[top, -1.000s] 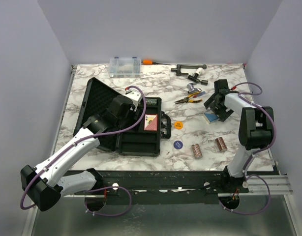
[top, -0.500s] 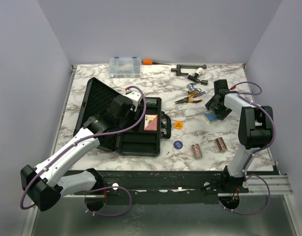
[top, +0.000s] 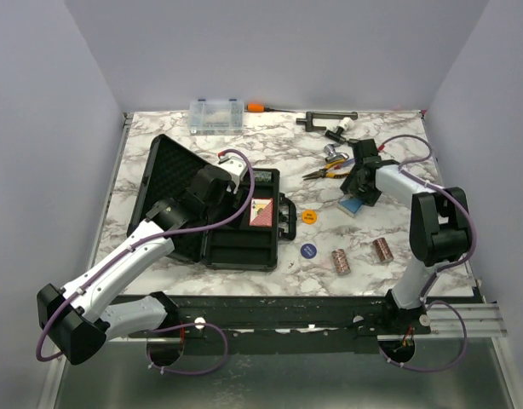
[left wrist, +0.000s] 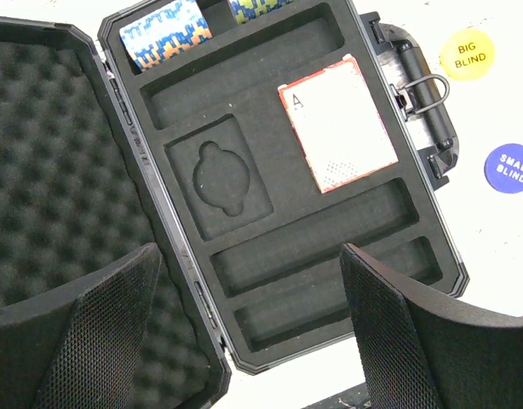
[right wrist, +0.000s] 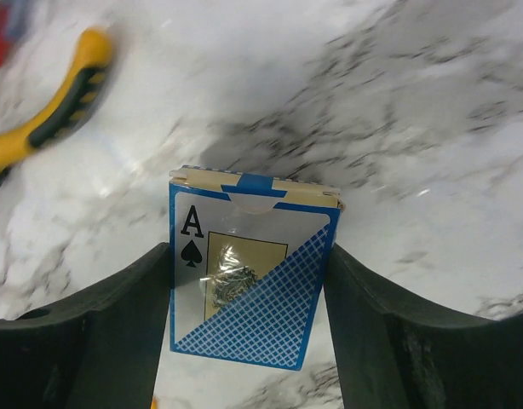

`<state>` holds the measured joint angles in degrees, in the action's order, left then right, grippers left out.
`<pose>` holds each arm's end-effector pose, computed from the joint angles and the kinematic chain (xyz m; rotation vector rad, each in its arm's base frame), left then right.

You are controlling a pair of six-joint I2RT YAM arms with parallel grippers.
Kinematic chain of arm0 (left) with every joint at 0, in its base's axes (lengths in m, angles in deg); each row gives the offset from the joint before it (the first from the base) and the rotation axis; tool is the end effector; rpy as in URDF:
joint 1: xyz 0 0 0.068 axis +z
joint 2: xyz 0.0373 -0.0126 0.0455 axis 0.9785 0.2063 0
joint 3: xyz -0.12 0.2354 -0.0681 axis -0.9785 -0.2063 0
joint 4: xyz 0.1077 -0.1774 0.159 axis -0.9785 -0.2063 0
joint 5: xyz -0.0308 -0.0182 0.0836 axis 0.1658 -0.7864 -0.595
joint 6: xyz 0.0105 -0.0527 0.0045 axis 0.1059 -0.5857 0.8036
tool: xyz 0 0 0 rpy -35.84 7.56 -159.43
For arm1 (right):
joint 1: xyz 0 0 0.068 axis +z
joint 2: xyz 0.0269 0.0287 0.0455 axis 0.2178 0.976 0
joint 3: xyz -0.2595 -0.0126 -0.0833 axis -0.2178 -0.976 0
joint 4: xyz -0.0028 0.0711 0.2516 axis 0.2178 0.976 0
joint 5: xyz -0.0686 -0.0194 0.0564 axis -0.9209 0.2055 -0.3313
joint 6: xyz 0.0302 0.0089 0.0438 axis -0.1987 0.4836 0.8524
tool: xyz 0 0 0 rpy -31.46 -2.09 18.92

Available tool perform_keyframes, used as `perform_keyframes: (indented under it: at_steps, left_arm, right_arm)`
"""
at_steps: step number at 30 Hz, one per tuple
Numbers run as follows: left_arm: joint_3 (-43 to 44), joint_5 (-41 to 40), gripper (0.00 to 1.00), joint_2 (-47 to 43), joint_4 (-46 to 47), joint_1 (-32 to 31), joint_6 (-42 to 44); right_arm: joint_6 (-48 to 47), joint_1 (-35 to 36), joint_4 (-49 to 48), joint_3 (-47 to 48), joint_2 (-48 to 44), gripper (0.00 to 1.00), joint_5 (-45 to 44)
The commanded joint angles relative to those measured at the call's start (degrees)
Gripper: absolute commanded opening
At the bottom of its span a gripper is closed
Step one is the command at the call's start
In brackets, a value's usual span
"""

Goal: Pack up texas hold em set

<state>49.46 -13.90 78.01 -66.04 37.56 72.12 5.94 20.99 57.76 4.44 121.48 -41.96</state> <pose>0.1802 -0.1437 0.3235 0.5536 2.2039 -0.1757 0.3548 0.0421 0.1741 0.8242 2.5017 -0.1075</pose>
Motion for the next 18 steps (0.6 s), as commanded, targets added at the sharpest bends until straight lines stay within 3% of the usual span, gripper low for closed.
perform_keyframes:
  at_steps: [1,6,12,13,16,18]
  left_arm:
    - [0.8,-1.0,0.86,0.5,-0.8,-0.3,0.6]
    - [0.8,-0.9,0.85,1.0,-0.8,-0.3,0.5]
    - [0.9,-0.8,0.85,1.2,-0.9,-0.3,0.5]
    - [1.0,-0.8,0.85,1.3,-0.9,-0.3,0.6]
    - [1.0,-0.6,0.85,1.4,-0.9,-0.3,0.5]
    - [1.0,-0.5,0.85,1.7,-0.9,-0.3,0.6]
  right_arm:
    - [-2.8,6.0,0.7,-0.6,-3.7,0.62,2.0]
    - [-5.7,11.8,0.1,-1.2,-5.1,0.62,3.9]
    - [-8.6,13.2,-4.8,-6.3,-7.7,0.64,11.3]
    - [-9.0,13.3,-5.5,-7.3,-8.2,0.67,12.8]
    - [-7.8,13.3,-4.4,-8.0,-8.6,0.99,11.4]
    - [-7.4,13.3,-3.0,-7.3,-8.7,1.0,9.6]
